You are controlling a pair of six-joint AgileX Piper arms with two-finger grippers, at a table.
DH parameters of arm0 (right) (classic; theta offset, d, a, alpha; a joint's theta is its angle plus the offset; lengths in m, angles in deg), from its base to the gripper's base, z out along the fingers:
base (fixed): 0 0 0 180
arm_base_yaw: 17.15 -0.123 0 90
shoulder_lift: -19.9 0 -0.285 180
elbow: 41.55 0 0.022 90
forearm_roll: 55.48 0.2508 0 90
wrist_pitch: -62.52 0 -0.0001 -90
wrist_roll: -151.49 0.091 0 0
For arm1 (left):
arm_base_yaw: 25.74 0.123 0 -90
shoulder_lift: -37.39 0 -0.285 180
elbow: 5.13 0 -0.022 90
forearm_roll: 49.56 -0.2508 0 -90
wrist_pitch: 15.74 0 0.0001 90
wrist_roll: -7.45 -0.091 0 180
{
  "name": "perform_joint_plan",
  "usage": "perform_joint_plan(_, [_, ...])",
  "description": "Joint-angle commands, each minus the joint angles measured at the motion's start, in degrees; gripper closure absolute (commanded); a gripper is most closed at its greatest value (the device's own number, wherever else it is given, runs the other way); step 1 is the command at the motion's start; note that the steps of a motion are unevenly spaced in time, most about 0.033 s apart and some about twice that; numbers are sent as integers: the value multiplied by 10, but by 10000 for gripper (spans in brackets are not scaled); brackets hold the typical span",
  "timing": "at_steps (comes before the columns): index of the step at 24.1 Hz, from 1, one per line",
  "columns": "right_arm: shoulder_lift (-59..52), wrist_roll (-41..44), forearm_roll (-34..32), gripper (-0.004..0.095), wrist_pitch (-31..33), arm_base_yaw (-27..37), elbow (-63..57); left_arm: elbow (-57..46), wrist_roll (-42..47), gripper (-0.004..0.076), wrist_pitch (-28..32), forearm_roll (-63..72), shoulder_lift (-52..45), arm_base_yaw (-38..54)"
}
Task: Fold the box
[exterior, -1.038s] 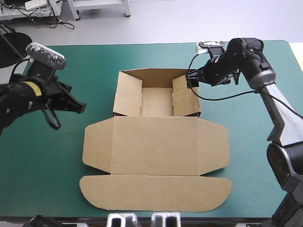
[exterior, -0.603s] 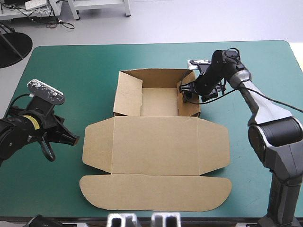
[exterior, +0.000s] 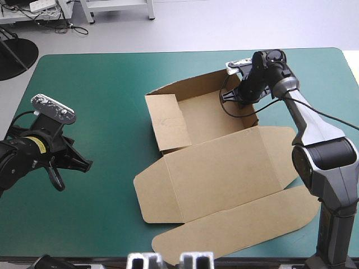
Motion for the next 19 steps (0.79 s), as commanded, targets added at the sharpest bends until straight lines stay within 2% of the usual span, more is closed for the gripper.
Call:
perform_joint_plan(1, [-47, -19, -34, 928, 8, 27, 47, 13, 3, 733, -19, -11, -5, -3])
perform_joint_plan(5, [-46, -41, -76, 928, 8, 99, 55, 13, 11, 733, -19, -11, -5, -3])
perform_joint_plan(8, [-43, -41, -93, 928, 5, 177, 55, 13, 20, 733, -19, -11, -5, -3])
perform_joint_plan(10, [-43, -41, -93, 928, -4, 238, 55, 13, 20, 733, -19, -11, -5, -3])
perform_joint_plan(12, [-43, -41, -89, 928, -10, 272, 55, 13, 20, 733, -19, -11, -5, -3])
perform_joint_plan(15, [-43, -41, -53, 928, -33, 338, 55, 13, 20, 733, -19, -11, -5, -3])
perform_joint_plan(19, [-43, -41, -41, 928, -28, 387, 55, 13, 20, 733, -19, -11, -5, -3])
